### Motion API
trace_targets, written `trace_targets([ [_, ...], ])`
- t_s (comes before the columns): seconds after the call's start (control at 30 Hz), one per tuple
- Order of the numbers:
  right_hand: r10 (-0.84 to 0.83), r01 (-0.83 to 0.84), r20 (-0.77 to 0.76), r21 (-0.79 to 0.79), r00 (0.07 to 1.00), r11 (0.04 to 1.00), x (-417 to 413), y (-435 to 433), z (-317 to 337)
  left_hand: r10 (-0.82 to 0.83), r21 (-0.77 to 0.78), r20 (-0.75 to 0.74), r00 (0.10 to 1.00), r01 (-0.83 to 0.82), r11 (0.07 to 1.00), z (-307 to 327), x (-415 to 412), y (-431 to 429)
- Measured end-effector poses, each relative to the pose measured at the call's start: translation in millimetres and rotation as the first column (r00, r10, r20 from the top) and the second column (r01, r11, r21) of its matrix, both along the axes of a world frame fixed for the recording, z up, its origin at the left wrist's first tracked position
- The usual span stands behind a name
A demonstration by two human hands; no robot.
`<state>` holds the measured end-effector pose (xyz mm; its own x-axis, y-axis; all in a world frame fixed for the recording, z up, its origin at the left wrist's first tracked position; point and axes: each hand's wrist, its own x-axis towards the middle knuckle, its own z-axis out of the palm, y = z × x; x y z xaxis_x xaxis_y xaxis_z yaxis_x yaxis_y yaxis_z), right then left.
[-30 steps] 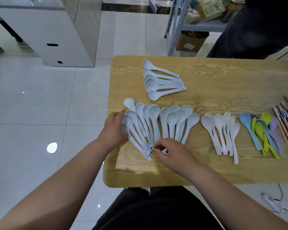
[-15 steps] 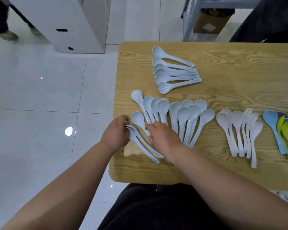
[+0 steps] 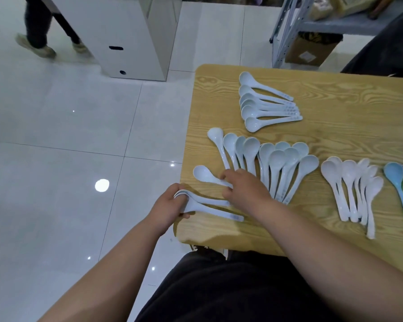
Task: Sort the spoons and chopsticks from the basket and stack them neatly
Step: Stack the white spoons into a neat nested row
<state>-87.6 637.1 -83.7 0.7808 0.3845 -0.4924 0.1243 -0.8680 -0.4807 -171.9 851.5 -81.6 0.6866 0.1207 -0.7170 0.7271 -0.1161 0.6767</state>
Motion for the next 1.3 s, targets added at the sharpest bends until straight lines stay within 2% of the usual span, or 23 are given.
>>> trace_targets([
  [0.1, -0.021, 0.022, -0.010, 0.154, 1.000, 0.988, -19, -11, 25, 0.097, -0.090, -0.032, 0.995, -0.099, 0.991, 11, -3, 1],
  [0.2, 0.008, -0.004, -0.014, 0.257, 1.000, 0.966, -44, -17, 47, 0.126, -0.203, -0.087, 0.988, -0.141, 0.969, 22, -3, -2],
  [0.43, 0.026, -0.036, 0.042, 0.255, 0.999, 0.966, -73, -35, 67, 0.160, -0.425, -0.159, 0.974, -0.214, 0.879, 44, -3, -21],
  [0.63, -0.080, 0.064, 0.047, 0.289, 0.996, 0.955, -80, -58, 69, 0.109, -0.565, -0.210, 0.972, -0.211, 0.797, 54, 5, -42],
  [0.77, -0.103, 0.128, -0.091, 0.344, 0.991, 0.930, -85, -78, 67, 0.033, -0.541, -0.154, 0.987, -0.113, 0.833, 61, 13, -65],
  [0.87, -0.169, 0.248, -0.210, 0.444, 0.963, 0.861, -87, -100, 70, 0.016, -0.507, -0.050, 0.999, -0.039, 0.861, 69, 17, -91],
  [0.93, -0.200, 0.320, -0.285, 0.480, 0.937, 0.817, -85, -118, 76, 0.006, -0.428, 0.002, 1.000, -0.005, 0.904, 74, 20, -113],
  [1.03, -0.192, 0.476, -0.531, 0.474, 0.826, 0.741, -79, -150, 80, -0.011, -0.327, -0.003, 1.000, 0.010, 0.945, 82, 26, -149],
  [1.13, -0.097, 0.650, -0.816, 0.375, 0.569, 0.660, -72, -185, 76, -0.017, -0.324, -0.002, 1.000, 0.015, 0.946, 89, 36, -179],
  [1.2, -0.006, 0.721, -0.911, 0.322, 0.413, 0.613, -69, -207, 73, -0.047, -0.329, 0.032, 0.998, 0.055, 0.943, 92, 40, -195],
  [1.23, 0.033, 0.716, -0.918, 0.330, 0.395, 0.615, -66, -216, 70, -0.072, -0.324, 0.050, 0.996, 0.084, 0.942, 94, 42, -202],
  [1.3, 0.054, 0.660, -0.894, 0.368, 0.445, 0.655, -59, -231, 68, -0.128, -0.284, 0.071, 0.989, 0.143, 0.948, 97, 46, -212],
])
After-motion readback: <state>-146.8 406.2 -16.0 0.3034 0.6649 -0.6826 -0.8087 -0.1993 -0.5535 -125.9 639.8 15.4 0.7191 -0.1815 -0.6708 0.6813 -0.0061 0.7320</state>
